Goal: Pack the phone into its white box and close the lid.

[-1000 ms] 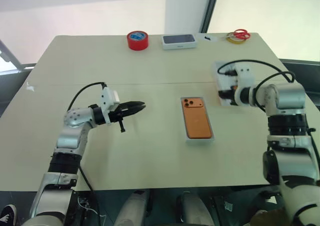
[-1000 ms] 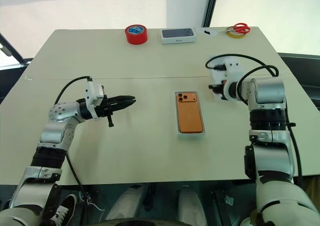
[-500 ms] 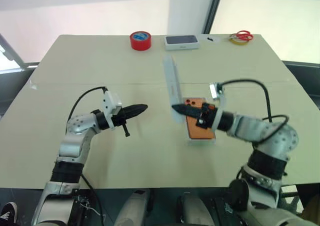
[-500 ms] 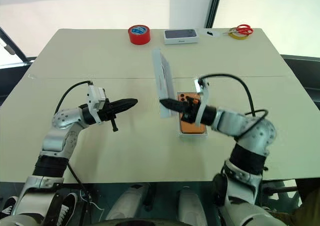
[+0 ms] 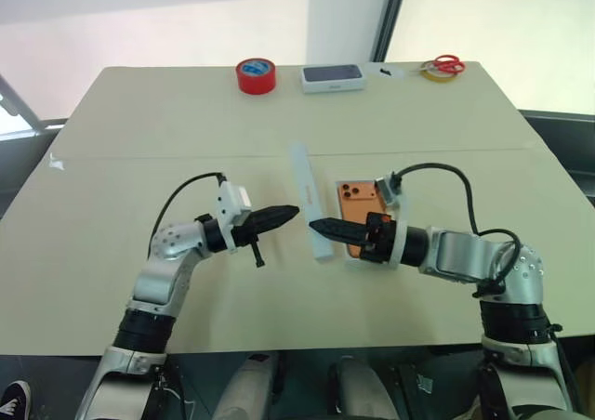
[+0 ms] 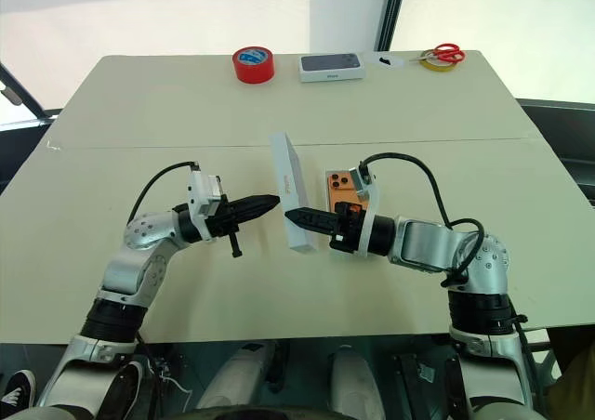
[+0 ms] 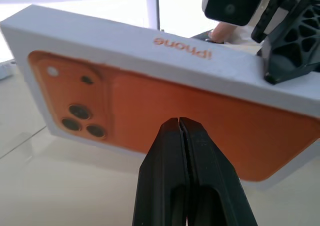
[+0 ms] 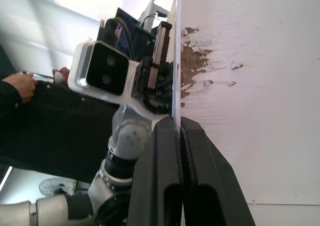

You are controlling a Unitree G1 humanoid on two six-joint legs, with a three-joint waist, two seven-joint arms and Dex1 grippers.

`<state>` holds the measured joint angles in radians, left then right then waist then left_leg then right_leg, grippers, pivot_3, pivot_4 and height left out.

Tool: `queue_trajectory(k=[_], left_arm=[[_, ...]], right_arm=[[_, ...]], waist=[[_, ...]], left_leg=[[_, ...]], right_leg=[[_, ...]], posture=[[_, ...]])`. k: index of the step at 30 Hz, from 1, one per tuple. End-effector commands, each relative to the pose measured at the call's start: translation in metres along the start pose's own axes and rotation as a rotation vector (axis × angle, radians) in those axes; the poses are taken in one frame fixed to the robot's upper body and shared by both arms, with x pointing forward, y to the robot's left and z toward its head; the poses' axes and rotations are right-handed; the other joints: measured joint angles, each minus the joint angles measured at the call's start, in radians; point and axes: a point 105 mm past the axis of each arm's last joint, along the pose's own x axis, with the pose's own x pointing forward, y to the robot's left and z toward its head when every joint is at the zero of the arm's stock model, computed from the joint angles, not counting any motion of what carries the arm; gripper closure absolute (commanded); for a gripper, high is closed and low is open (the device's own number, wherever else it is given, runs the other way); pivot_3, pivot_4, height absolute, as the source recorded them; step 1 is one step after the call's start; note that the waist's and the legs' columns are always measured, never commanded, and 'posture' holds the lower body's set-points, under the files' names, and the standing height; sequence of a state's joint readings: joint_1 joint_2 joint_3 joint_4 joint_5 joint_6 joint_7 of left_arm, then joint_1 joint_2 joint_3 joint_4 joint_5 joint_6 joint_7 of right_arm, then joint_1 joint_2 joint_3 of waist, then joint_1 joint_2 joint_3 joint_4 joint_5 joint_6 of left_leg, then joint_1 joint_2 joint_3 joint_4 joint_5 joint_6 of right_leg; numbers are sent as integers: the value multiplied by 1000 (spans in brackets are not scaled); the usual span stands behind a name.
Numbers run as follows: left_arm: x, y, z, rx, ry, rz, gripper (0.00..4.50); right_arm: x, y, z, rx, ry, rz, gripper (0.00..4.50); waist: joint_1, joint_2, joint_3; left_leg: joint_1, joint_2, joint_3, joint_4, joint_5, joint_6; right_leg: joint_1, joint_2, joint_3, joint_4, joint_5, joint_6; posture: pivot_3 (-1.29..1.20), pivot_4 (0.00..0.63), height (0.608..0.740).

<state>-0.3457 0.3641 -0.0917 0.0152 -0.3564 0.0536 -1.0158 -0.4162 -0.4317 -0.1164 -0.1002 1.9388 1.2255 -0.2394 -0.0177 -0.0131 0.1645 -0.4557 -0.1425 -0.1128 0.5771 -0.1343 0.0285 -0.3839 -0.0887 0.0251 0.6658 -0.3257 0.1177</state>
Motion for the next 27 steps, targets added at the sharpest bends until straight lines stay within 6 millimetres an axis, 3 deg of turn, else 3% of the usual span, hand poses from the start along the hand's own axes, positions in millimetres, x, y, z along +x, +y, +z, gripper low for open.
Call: queue_trajectory(k=[1, 10, 15, 18, 22, 27], left_arm=[[4, -6, 4, 22, -13, -6, 4460], [15, -5, -4, 2, -6, -6, 4460], [23, -8, -8, -16, -9, -15, 4460], [31, -10, -10, -25, -16, -22, 4500], [33, -13, -11, -32, -18, -38, 4500], [47, -17, -11, -43, -34, -59, 4500]], right_arm=[[1, 4, 9, 17, -31, 12, 4500], [-2, -30, 7, 109, -11, -141, 4500], [-3, -23, 12, 92, -22, -95, 4500], [-1, -19, 11, 100, -17, -57, 3565], [-8, -23, 18, 88, -33, -102, 1583], [-51, -35, 31, 14, -71, -241, 1583]], waist=[[2, 0, 0], [5, 0, 0], [5, 0, 0], [5, 0, 0], [5, 0, 0], [13, 0, 0]], left_leg=[[0, 0, 0, 0, 0, 0], [0, 0, 0, 0, 0, 0], [0, 0, 0, 1, 0, 0], [0, 0, 0, 1, 0, 0], [0, 0, 0, 1, 0, 0], [-3, 0, 0, 3, 0, 1]], right_leg=[[0, 0, 0, 0, 0, 0], [0, 0, 0, 0, 0, 0], [0, 0, 0, 0, 0, 0], [1, 0, 0, 0, 0, 0], [1, 0, 0, 0, 0, 0], [0, 0, -1, -1, 0, 0]], posture=[[0, 150, 736], [0, 150, 736], [0, 150, 736], [0, 150, 736], [0, 150, 736], [0, 150, 736]])
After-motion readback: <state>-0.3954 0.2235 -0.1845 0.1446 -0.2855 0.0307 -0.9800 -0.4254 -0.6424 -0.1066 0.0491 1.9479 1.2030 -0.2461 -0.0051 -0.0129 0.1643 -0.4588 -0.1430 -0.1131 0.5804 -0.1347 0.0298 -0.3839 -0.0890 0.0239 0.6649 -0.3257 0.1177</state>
